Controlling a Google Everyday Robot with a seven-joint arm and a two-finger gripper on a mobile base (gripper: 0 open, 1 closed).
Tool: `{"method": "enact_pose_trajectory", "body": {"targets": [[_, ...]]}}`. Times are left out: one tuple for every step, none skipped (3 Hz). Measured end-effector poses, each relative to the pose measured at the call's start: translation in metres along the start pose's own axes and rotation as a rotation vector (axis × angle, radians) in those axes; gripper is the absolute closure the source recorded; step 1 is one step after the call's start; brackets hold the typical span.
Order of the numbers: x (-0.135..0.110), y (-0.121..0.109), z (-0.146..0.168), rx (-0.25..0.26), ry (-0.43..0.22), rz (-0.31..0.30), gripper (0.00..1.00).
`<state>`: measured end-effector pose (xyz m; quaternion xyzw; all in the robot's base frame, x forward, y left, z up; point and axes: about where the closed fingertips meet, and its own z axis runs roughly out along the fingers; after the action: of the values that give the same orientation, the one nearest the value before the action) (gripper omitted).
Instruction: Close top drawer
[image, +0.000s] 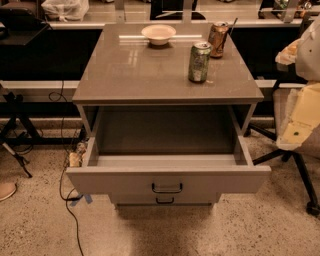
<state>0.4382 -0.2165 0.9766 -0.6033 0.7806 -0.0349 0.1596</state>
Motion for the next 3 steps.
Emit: {"method": "enact_pose_trajectory", "body": {"targets": [[0.000,0.000,0.000,0.000,0.000,0.000,0.00],[0.001,-0.001,0.001,0.005,-0.008,0.016,0.00],[0.014,0.002,0.033,-0.056,-0.054,0.106,0.00]]}}
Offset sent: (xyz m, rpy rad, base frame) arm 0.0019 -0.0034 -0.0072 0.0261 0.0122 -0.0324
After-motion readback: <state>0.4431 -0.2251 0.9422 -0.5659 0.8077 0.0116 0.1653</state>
